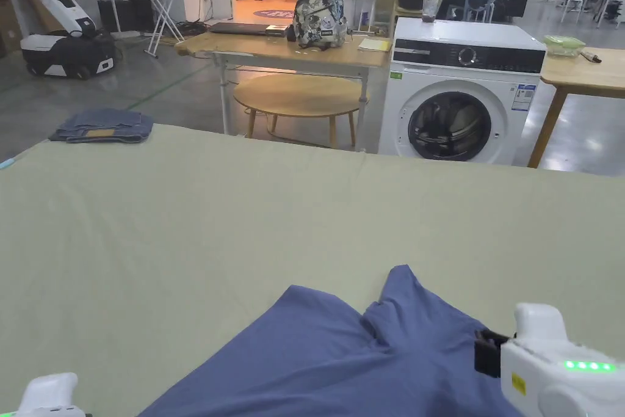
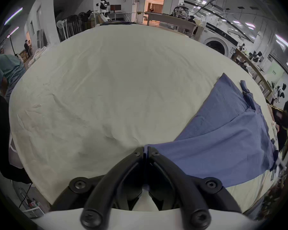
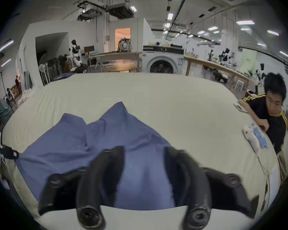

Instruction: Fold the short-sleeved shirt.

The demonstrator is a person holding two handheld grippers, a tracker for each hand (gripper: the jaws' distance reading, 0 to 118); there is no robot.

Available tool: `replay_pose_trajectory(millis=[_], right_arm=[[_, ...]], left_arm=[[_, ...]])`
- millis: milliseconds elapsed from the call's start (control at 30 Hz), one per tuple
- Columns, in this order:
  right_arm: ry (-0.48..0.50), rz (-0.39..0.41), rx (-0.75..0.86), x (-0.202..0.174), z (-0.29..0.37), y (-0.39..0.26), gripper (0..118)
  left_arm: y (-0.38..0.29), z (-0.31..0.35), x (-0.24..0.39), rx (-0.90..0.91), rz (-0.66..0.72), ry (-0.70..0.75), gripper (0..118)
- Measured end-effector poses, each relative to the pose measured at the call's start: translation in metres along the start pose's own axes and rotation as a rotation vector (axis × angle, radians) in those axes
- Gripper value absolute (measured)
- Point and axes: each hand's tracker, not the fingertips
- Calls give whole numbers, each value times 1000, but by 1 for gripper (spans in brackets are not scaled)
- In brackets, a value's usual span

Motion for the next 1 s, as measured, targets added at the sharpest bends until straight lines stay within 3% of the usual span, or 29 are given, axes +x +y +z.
replay_pose_trajectory(millis=[67, 200, 367, 467, 567, 600, 633, 667, 867, 1000], right_arm=[[-1, 4, -35, 11, -28, 19, 75], [16, 104, -156, 18, -84, 47, 75], [58, 119, -337, 21, -139, 47, 74], [110, 105, -438, 19, -148, 37, 58], [75, 115, -363, 6, -123, 34, 37], [89, 111, -352, 6, -121, 34, 37], [114, 90, -342, 5, -120, 35, 10], [123, 77, -348, 6, -132, 36, 1], [63, 79, -211, 5, -105, 44, 1], [75, 43, -99, 5, -42, 60, 1]], left_arm=[[-1, 2, 4, -1, -1, 5, 0], [-1, 2, 8, -12, -11, 18, 0], [0, 2, 14, -18, -18, 37, 0], [0, 1, 16, -20, -26, 47, 0], [-1, 2, 17, -20, -27, 49, 0], [0, 3, 17, -21, -28, 50, 0], [0, 3, 17, -21, -31, 50, 0], [0, 3, 18, -22, -36, 50, 0], [4, 14, 15, 21, -38, 32, 0], [11, 32, 13, 99, -25, -14, 0]])
